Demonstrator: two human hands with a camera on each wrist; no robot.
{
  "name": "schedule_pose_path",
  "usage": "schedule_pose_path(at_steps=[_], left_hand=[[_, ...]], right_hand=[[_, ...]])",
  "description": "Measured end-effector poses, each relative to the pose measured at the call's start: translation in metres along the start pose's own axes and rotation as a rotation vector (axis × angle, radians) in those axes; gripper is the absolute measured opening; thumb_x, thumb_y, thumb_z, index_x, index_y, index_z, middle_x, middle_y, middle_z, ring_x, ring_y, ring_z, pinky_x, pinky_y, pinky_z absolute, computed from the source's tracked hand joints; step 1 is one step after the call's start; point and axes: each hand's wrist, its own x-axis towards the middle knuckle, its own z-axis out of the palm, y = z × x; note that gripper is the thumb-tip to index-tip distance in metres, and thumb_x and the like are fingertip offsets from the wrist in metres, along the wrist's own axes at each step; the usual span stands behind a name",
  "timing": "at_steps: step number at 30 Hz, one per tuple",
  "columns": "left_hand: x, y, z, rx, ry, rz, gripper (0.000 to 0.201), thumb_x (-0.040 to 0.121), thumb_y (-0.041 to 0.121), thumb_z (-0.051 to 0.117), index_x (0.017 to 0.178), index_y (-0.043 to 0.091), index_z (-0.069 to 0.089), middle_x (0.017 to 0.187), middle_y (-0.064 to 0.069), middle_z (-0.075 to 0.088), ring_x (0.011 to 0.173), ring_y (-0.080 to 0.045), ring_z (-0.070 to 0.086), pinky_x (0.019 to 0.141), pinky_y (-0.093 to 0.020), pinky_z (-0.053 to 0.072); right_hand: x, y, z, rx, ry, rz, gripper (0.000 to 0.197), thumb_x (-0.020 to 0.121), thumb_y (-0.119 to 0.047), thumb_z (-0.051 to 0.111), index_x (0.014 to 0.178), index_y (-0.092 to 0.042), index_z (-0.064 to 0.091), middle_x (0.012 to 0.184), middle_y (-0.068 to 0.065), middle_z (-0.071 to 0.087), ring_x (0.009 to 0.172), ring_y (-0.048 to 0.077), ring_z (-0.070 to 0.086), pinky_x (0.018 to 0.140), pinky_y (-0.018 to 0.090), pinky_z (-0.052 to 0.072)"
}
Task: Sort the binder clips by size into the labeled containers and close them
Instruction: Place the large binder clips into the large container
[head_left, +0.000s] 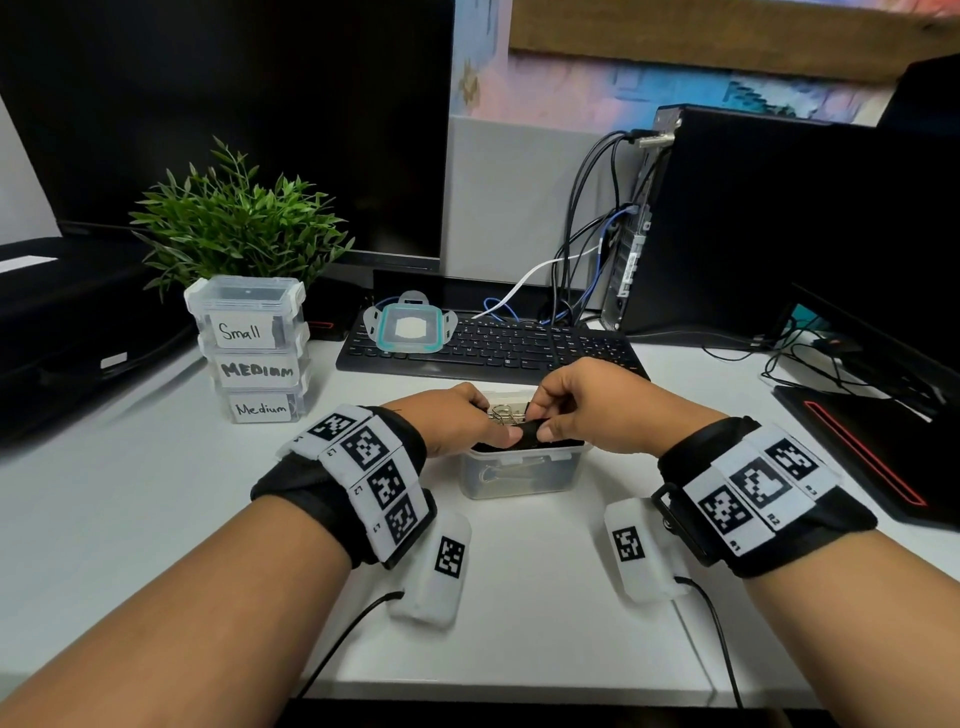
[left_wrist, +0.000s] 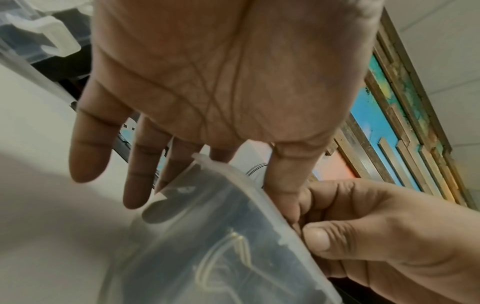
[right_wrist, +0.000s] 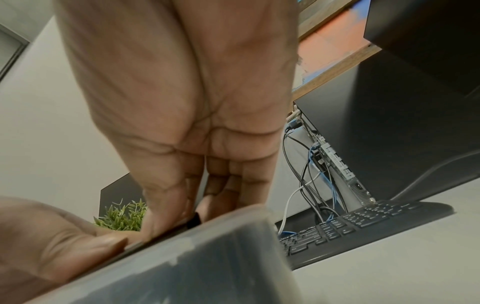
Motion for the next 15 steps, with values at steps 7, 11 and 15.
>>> schedule_pose_path(at_steps=[7, 11, 15], left_hand=[[0.002, -0.001, -0.003, 0.012, -0.004, 0.012, 0.048, 0.079, 0.053, 0.065, 0.115, 0.026, 0.05, 0.091, 0.009, 0.05, 0.069, -0.004, 0.041, 0.058, -0.022, 0.032], [0.002, -0.003, -0.008, 0.07, -0.02, 0.03, 0.051, 0.077, 0.058, 0.064, 0.116, 0.028, 0.051, 0.095, 0.01, 0.051, 0.081, -0.007, 0.046, 0.068, -0.023, 0.037], [0.003, -0.002, -0.01, 0.071, -0.017, 0.043, 0.046, 0.082, 0.056, 0.059, 0.117, 0.026, 0.054, 0.082, 0.012, 0.049, 0.077, -0.005, 0.046, 0.064, -0.02, 0.038]], right_hand=[[-0.001, 0.003, 0.0, 0.037, 0.021, -0.01, 0.013, 0.082, -0.012, 0.072, 0.085, -0.024, 0.068, 0.07, -0.011, 0.064, 0.06, 0.0, 0.054, 0.054, 0.003, 0.041], [-0.002, 0.003, 0.002, 0.015, -0.03, -0.034, 0.015, 0.078, -0.019, 0.076, 0.092, -0.021, 0.071, 0.077, -0.005, 0.063, 0.068, 0.007, 0.053, 0.07, 0.022, 0.047], [-0.001, 0.003, 0.003, 0.007, -0.018, -0.03, 0.013, 0.077, -0.022, 0.077, 0.089, -0.023, 0.071, 0.071, -0.008, 0.06, 0.064, 0.006, 0.051, 0.065, 0.02, 0.043]])
